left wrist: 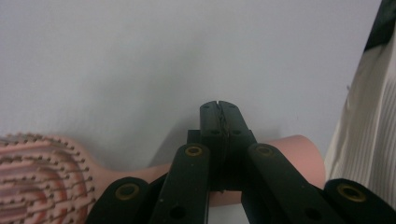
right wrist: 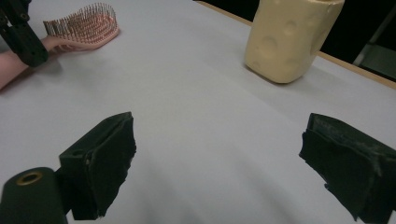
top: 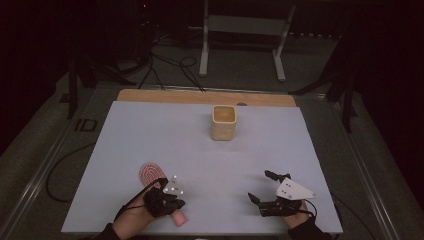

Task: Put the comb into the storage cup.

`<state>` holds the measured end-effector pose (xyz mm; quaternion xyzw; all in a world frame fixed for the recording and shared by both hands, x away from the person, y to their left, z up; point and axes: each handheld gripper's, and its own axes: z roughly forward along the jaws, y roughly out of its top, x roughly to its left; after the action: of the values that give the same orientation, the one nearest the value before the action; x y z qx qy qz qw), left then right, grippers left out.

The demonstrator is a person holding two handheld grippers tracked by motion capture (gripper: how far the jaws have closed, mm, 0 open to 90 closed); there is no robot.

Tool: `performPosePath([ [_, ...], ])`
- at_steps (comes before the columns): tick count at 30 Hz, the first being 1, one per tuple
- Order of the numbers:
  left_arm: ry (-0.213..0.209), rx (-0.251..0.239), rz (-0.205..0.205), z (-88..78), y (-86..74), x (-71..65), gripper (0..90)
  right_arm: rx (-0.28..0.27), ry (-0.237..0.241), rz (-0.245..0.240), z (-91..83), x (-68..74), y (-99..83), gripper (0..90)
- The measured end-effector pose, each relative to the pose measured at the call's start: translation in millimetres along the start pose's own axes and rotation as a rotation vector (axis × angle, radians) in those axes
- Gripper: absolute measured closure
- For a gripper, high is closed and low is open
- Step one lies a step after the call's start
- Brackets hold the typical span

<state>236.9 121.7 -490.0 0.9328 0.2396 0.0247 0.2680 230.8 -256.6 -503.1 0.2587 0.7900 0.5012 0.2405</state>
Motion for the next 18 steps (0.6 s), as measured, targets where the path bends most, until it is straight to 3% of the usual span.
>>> performPosePath([
  [18, 0.038, 0.116, -0.045, -24.8, -26.5, 10.3, 90.0, 0.003, 0.002, 0.0, 0.6, 0.4, -0.1, 9.4],
])
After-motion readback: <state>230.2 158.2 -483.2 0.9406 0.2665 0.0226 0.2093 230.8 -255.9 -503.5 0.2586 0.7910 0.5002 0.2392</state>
